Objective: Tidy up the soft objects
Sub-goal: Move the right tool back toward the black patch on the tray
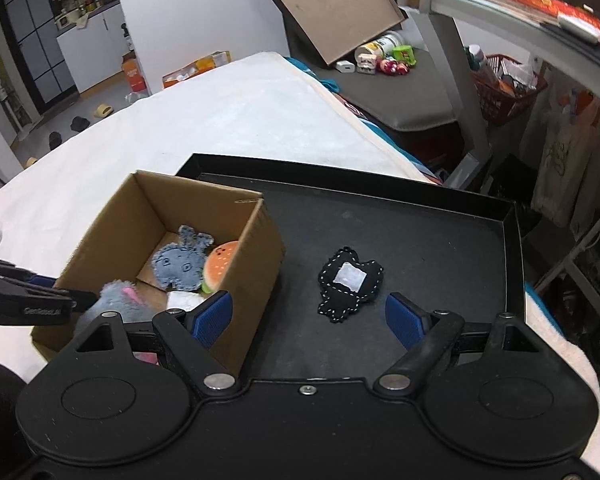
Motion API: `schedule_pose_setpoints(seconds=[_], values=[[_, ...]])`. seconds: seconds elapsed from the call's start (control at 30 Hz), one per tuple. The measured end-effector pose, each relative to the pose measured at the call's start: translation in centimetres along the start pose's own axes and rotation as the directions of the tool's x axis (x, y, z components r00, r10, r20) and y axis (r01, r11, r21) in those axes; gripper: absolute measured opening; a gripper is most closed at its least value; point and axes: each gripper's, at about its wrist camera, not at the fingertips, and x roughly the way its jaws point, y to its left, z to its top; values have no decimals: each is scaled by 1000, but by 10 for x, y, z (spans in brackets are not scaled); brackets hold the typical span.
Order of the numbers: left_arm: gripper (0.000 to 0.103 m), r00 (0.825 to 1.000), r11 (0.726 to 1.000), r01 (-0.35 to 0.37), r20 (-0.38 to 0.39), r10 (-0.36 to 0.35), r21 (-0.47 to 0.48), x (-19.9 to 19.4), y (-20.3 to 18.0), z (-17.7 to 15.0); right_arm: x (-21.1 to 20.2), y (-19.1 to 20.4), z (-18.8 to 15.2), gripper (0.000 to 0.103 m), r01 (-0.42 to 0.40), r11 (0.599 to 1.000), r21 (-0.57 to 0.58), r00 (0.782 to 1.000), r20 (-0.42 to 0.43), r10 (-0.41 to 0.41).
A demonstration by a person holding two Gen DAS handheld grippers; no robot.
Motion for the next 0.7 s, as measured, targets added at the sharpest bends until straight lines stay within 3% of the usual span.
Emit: schedule_pose_setpoints(seconds=[0.7], values=[[36,990,991,-117,-68,122,65,24,-27,28,63,-49,2,83,-42,993,111,998,-32,45]])
